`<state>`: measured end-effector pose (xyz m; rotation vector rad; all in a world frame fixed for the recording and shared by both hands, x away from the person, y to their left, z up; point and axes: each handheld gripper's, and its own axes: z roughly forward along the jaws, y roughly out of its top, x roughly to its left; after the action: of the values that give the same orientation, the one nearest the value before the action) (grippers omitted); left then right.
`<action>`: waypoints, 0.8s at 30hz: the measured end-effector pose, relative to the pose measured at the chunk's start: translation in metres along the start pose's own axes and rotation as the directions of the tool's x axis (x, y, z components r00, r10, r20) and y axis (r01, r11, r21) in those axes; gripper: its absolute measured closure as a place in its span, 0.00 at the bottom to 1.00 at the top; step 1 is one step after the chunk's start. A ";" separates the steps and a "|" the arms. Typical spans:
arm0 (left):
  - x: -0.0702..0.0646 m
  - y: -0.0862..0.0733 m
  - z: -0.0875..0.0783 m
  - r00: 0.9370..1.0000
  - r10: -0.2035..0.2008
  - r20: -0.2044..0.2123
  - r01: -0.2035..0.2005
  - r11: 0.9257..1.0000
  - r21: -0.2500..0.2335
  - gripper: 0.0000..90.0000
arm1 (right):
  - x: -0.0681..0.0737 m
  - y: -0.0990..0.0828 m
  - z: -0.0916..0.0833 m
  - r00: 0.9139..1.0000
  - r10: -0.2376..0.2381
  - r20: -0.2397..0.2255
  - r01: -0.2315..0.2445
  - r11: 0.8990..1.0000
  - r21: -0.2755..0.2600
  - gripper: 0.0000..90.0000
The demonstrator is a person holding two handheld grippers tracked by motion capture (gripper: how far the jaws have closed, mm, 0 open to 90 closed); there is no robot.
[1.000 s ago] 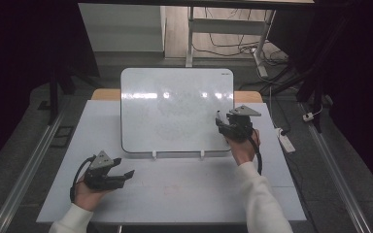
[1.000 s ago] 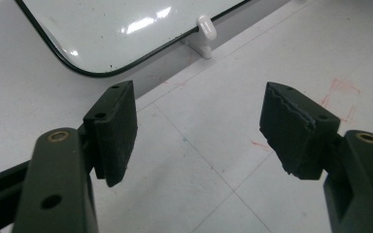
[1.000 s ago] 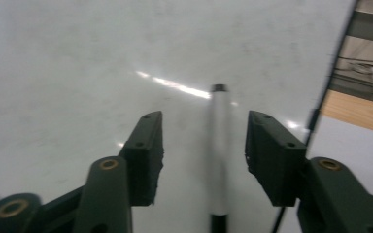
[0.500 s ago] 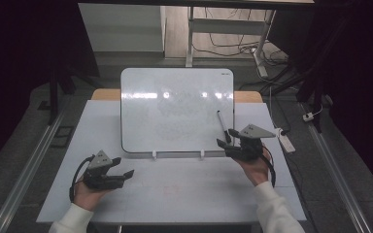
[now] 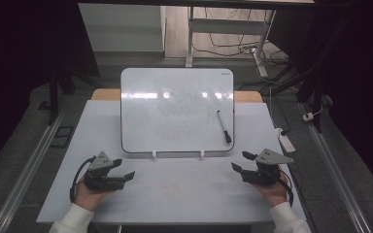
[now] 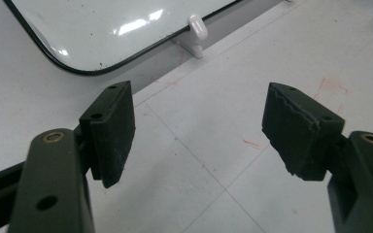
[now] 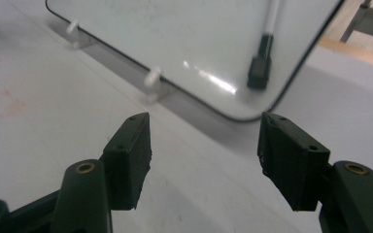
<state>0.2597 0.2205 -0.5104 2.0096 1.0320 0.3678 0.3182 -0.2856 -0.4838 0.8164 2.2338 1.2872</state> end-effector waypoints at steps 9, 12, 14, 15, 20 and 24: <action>0.001 -0.006 -0.001 1.000 -0.004 0.011 0.004 1.000 0.003 0.32 | -0.011 -0.028 -0.009 1.000 0.010 0.008 -0.010 0.999 0.047 0.42; 0.001 -0.011 -0.001 1.000 -0.006 0.008 0.006 1.000 0.016 0.32 | -0.013 -0.028 -0.007 1.000 0.008 0.013 -0.009 0.999 0.041 0.42; 0.002 -0.013 -0.001 1.000 -0.010 0.003 0.010 1.000 0.025 0.32 | -0.013 -0.026 -0.006 1.000 0.004 0.016 -0.004 0.999 0.041 0.42; 0.002 -0.014 -0.001 1.000 -0.011 0.004 0.011 1.000 0.026 0.32 | -0.013 -0.026 -0.006 1.000 -0.003 0.016 0.002 0.999 0.040 0.42; 0.002 -0.014 0.000 1.000 -0.012 0.014 0.012 1.000 0.025 0.32 | -0.014 -0.025 -0.005 1.000 -0.005 0.018 0.004 0.999 0.043 0.42; 0.002 -0.015 0.000 1.000 -0.012 0.020 0.011 1.000 0.023 0.32 | -0.013 -0.025 -0.006 1.000 -0.004 0.016 0.003 0.999 0.042 0.43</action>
<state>0.2533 0.2273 -0.5218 2.0228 1.0393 0.3302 0.3177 -0.3078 -0.5019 0.8347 2.2559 1.2313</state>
